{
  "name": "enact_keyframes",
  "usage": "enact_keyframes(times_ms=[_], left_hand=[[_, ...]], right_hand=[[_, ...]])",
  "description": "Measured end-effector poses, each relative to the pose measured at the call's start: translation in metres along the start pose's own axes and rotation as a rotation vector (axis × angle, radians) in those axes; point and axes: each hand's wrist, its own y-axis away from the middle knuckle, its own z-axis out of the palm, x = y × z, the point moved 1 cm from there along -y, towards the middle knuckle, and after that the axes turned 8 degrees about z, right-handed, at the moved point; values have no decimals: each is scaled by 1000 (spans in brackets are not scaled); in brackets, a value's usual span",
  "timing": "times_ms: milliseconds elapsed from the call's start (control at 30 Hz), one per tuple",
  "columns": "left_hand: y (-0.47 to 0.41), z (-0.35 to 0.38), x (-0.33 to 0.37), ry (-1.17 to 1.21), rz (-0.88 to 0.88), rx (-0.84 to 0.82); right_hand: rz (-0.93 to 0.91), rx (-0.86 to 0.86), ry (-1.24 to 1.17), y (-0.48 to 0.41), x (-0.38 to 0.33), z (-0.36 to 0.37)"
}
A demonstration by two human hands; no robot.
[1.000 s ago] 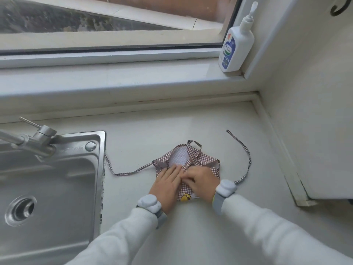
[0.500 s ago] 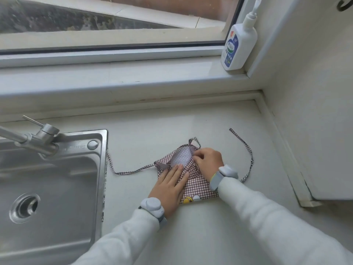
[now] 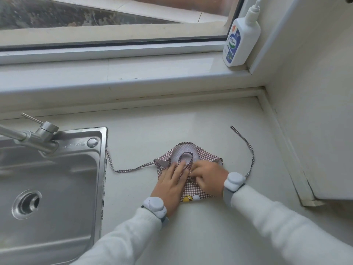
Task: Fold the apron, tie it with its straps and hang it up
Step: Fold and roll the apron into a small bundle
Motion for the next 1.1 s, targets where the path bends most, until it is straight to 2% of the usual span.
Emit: enact_keyframes(times_ms=[67,100,167,200,233,300,400,467,533,633,700,767,833,867,933,1000,1100], left_hand=[[-1,2,0,-100,43,-42],[-1,2,0,-135,61,-43],[1,-1,2,-175,69,-36],[1,-3,4,-188,62,-34],[2,-5,5,-200,48,-25],[3,-6,7,-212,21,-11],[3,-5,8,-232,11,22],[1,-5,8,-242,18,30],[-1,-9,10,-262,40,25],[-3,-16,8,-222,45,13],[-3,-26,1,-62,52,135],[-7,-49,-8,175,24,344],[-13,-70,-23,318,-149,511],[-17,-76,-32,349,-260,496],[-25,-79,-46,311,-392,241],[-26,-72,-53,270,-405,72],[-25,-67,-49,355,-391,160]], right_hand=[[260,204,-45,-13,7,-16],[413,228,29,-22,11,-23],[633,57,160,-36,22,-27],[683,-23,124,-41,24,-28],[714,-45,41,-44,24,-30],[755,34,-127,-45,16,-34],[652,165,-229,-33,-7,-33],[434,224,-84,-13,-23,-18],[224,206,67,8,-27,6],[115,174,187,31,-20,35],[93,195,199,38,-15,43],[80,191,174,39,-13,41],[78,190,125,39,-12,37],[75,188,101,39,-12,35],[72,178,72,38,-11,33],[76,159,68,38,-10,31],[62,130,92,41,-7,30]])
